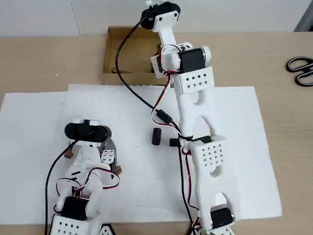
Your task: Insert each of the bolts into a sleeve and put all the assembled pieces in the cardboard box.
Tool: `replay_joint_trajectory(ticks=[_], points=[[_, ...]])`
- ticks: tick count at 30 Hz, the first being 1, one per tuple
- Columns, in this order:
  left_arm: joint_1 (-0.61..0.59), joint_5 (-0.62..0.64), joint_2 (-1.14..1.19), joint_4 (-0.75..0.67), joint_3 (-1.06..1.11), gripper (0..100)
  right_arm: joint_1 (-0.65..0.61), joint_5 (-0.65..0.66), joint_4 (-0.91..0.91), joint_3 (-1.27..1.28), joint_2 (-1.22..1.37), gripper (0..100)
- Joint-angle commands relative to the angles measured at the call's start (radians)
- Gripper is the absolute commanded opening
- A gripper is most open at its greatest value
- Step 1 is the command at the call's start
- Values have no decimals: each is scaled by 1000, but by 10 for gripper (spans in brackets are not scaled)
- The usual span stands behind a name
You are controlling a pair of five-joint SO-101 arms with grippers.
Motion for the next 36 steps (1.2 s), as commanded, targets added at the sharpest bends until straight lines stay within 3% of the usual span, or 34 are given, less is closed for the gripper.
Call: replay_joint_trajectory(ticks=[1,5,10,15,19,25,36], points=[[-5,-3,-9,-20,-4,6,-5,6,28,-20,-25,4],[-6,-3,-9,-20,-4,6,-7,11,30,141,-105,4],[-6,-3,-9,-20,-4,6,-45,20,22,534,-337,7],[-6,-3,-9,-20,-4,6,-59,132,12,844,-478,8],[-6,-3,-9,-20,-4,6,-42,144,12,898,-484,12],[-6,-3,-9,-20,-4,6,-30,140,12,898,-423,148],[-6,-3,-9,-18,-4,6,-41,178,-7,898,-285,125]])
